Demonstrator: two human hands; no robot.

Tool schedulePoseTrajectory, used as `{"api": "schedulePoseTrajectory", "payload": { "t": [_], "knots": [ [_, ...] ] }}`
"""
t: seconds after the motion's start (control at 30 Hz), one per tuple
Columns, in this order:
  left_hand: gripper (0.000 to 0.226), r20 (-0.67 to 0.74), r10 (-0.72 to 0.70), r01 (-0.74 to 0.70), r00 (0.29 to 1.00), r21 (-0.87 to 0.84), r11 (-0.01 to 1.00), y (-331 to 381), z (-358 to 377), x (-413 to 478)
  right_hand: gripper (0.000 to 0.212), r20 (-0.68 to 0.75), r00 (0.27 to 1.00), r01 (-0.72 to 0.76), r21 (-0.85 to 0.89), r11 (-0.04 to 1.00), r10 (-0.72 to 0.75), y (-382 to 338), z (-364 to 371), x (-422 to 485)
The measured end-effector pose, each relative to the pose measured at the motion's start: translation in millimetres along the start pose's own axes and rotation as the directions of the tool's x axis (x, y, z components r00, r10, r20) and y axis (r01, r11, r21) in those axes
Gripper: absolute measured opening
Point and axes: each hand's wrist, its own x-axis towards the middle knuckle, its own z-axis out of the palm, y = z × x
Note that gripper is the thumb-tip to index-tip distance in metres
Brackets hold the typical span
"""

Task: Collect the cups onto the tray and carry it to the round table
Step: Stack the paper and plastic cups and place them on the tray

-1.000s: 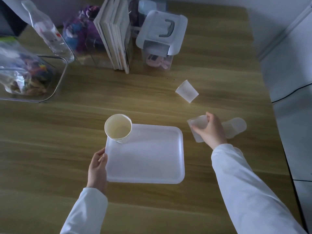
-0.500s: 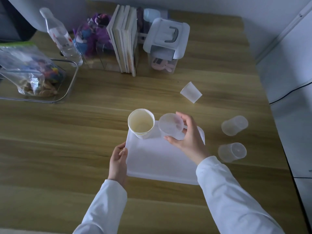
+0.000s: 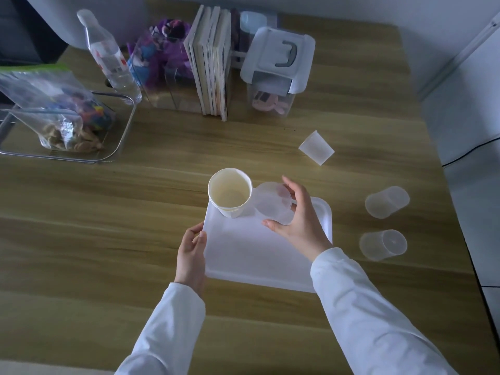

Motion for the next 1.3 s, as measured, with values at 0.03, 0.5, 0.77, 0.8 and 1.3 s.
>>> {"api": "schedulePoseTrajectory", "payload": {
  "t": [0.03,0.5,0.77,0.8,1.3],
  "knots": [
    [0.020,0.000,-0.004,0.004,1.000,0.000,1.000,0,0,2,0.093,0.003,1.000,-0.001,-0.005,1.000,0.001,1,0,1],
    [0.020,-0.053,-0.027,0.028,0.998,0.005,1.000,9,15,38,0.064,-0.337,0.935,-0.170,-0.160,0.972,0.108,32,-79,84],
    [0.023,-0.085,-0.043,0.045,0.995,0.017,0.999,7,28,68,0.071,-0.294,0.932,-0.320,-0.401,0.858,0.211,76,-91,169],
    [0.023,-0.087,-0.046,0.048,0.995,0.017,0.999,7,30,72,0.072,-0.282,0.936,-0.323,-0.441,0.838,0.212,77,-91,175],
    [0.024,-0.084,-0.052,0.054,0.995,0.022,0.998,11,38,83,0.064,-0.380,0.899,-0.325,-0.237,0.916,0.220,58,-88,169]
  ]
}}
